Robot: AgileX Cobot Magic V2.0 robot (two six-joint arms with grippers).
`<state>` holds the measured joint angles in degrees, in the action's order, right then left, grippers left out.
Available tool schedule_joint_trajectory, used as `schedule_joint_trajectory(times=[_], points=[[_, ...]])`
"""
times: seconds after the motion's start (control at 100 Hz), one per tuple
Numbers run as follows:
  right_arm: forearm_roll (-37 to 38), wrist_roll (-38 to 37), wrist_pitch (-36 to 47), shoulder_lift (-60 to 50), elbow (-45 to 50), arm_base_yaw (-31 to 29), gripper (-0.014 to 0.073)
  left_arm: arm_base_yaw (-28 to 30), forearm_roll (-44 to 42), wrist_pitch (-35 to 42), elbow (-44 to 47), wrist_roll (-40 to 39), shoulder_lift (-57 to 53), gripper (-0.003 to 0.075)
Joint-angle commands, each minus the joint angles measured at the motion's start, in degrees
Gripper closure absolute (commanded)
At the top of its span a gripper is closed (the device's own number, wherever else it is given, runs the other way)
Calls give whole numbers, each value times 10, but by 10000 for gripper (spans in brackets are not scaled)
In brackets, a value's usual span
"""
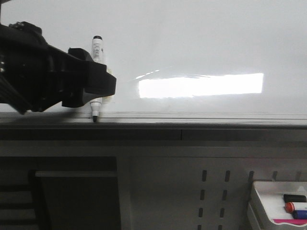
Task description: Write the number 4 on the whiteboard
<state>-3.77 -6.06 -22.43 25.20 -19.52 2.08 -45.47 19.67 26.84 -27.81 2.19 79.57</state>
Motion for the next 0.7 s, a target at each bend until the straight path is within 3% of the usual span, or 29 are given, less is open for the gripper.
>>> schedule_joint_trajectory(times=[0.0,0.2,0.25,0.42,0.54,0.69], points=[[6,2,47,8,-21,1,638,2,16,44,-21,-1,6,330],[6,2,47,8,-21,1,638,14,52,48,-23,-1,32,366],[6,2,48,8,-21,1,638,18,65,55,-23,-1,34,428],[6,2,49,8,-22,1,638,24,43,70,-23,0,41,741],[4,27,39,8,-42,22,638,24,-11,68,-23,0,41,741],[-39,97,11,31,-100,111,638,19,-153,68,-23,0,23,741]])
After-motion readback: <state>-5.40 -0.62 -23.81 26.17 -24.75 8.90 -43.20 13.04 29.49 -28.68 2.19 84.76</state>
